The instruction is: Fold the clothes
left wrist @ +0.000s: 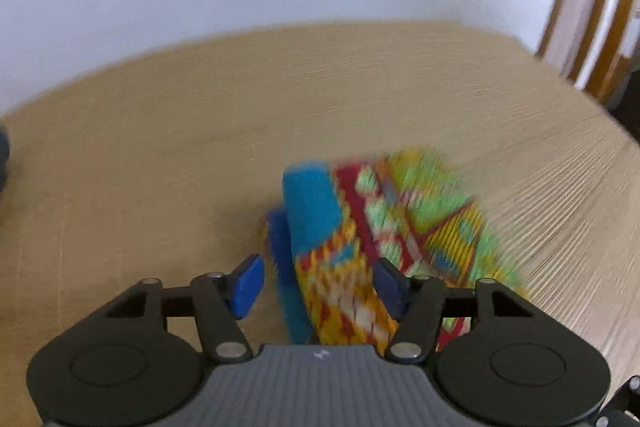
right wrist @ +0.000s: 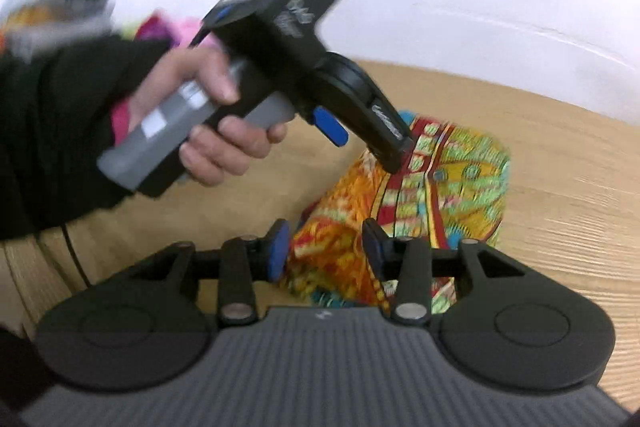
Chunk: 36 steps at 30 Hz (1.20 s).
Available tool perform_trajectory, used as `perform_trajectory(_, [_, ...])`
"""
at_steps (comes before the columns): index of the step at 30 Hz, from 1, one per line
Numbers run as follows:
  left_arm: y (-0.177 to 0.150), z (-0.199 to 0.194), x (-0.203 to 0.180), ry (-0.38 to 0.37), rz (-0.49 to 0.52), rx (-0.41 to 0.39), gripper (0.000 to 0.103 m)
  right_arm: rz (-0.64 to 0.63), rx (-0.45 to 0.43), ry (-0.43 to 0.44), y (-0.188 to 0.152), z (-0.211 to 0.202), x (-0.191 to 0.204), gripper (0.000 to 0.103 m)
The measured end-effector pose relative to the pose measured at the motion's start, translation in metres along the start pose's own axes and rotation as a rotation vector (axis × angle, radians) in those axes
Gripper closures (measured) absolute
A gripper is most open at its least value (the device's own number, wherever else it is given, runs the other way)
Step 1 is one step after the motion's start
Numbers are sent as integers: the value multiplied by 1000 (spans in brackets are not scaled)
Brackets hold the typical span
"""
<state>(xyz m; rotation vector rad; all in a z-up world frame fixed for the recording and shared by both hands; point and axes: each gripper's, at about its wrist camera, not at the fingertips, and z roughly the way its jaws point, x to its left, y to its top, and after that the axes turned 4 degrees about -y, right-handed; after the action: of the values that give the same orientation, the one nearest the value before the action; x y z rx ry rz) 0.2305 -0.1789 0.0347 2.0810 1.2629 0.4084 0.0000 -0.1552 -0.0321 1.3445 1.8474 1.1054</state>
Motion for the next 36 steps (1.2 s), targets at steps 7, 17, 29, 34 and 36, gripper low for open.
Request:
perform_trajectory(7, [41,57,-45,202,439,45,36,5,51,-69,10,58,25,57])
perform_trajectory(17, [4,48,-29,255,488,139,42,-530,177,-145,-22,59,28,61])
perform_trajectory(29, [-35,-35,-23,96,115,118,41,-417,292,-163,-15,-25,-108,60])
perform_trajectory(34, [-37,-52,-1,40,-1,85,36,361,189,-105,-29,-55,-153,59])
perform_trajectory(36, [-37,-50,4,19,-28,78,32,560,172,-84,-39,-38,-170,57])
